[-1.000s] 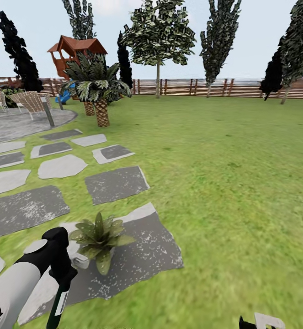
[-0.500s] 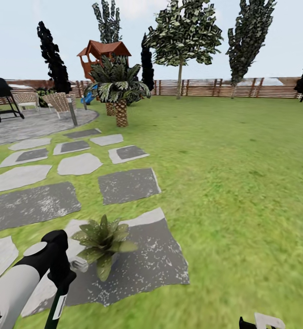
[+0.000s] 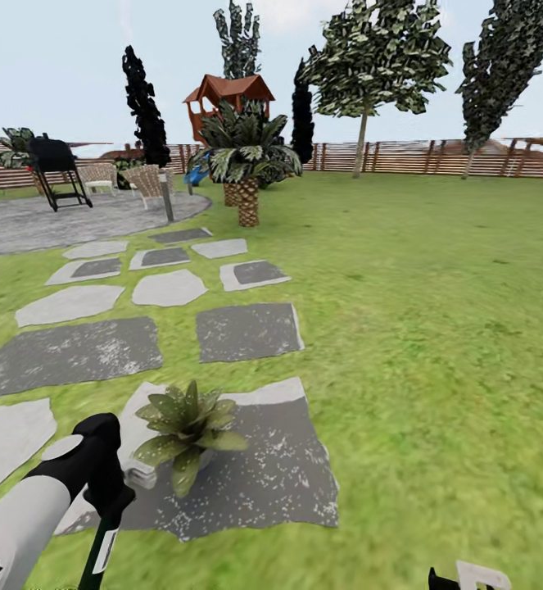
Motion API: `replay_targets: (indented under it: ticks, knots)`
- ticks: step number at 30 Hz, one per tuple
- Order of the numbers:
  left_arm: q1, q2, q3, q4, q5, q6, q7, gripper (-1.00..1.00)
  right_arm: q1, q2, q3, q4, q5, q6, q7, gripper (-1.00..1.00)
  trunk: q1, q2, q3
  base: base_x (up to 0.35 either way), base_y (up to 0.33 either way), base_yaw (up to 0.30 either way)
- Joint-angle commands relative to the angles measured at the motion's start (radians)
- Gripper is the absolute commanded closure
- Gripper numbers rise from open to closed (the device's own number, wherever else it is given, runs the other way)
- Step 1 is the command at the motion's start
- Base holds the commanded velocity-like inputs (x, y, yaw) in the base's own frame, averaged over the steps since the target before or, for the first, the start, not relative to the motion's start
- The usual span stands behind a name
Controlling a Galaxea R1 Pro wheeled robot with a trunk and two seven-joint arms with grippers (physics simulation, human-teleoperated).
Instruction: Pick up the pesticide atomizer in the garden and spray insectifuge to fully cover both potted plants in the garden.
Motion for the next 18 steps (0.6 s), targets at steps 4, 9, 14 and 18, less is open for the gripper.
replay_targets:
  ticks: [4, 9, 14, 18]
  knots:
    - [0.001, -0.002, 0.001, 0.007, 0.005, 0.012, 0.057, 1.0, -0.001, -0.003, -0.007, 0.002, 0.012, -0.005, -0.001, -1.0, 0.0, 0.0, -0.001, 0.15, -0.263, 0.036]
    - [0.001, -0.018, 0.003, 0.008, 0.007, 0.012, 0.068, 1.0, -0.001, -0.005, -0.007, 0.002, 0.013, -0.004, -0.001, -1.0, 0.0, 0.0, -0.001, 0.222, -0.207, 0.002]
    - [0.001, -0.015, 0.006, 0.008, 0.007, 0.012, 0.069, 1.0, -0.001, -0.004, -0.007, 0.002, 0.011, -0.005, -0.001, -1.0, 0.0, 0.0, -0.001, -0.02, -0.242, 0.0]
    - [0.001, -0.011, 0.007, 0.007, 0.007, 0.012, 0.069, 1.0, -0.001, -0.003, -0.007, 0.002, 0.011, -0.005, -0.001, -1.0, 0.0, 0.0, -0.001, -0.22, -0.198, 0.066]
